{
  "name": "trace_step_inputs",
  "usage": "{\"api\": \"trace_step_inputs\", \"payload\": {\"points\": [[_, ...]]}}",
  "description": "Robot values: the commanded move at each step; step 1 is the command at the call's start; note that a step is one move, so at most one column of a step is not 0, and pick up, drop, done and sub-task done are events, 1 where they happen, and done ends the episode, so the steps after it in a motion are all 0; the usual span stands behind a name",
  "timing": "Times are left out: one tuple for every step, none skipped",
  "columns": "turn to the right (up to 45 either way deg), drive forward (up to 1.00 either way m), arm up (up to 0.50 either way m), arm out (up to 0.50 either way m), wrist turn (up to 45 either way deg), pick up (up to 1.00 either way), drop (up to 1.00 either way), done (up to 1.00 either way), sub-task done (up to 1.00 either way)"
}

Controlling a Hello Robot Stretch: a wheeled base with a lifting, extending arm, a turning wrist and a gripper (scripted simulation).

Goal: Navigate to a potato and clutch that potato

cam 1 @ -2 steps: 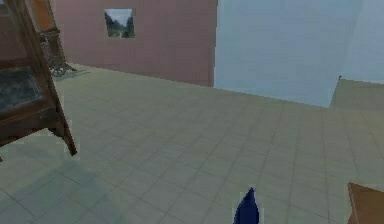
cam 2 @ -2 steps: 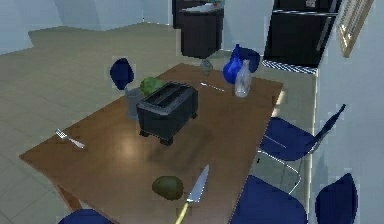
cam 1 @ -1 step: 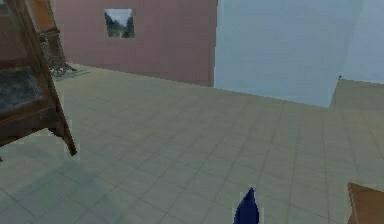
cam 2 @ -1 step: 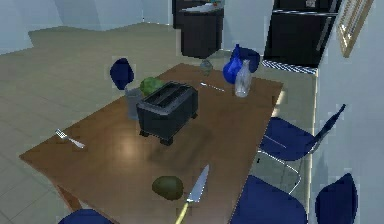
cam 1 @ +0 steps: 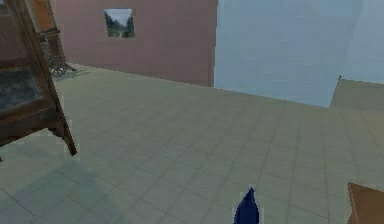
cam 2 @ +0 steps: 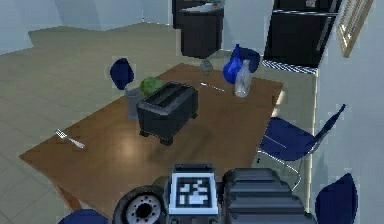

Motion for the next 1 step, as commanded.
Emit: {"api": "trace_step_inputs", "payload": {"points": [[0.0,0.0,0.0,0.16,0.0,0.0,0.0,0.0,0.0]]}}
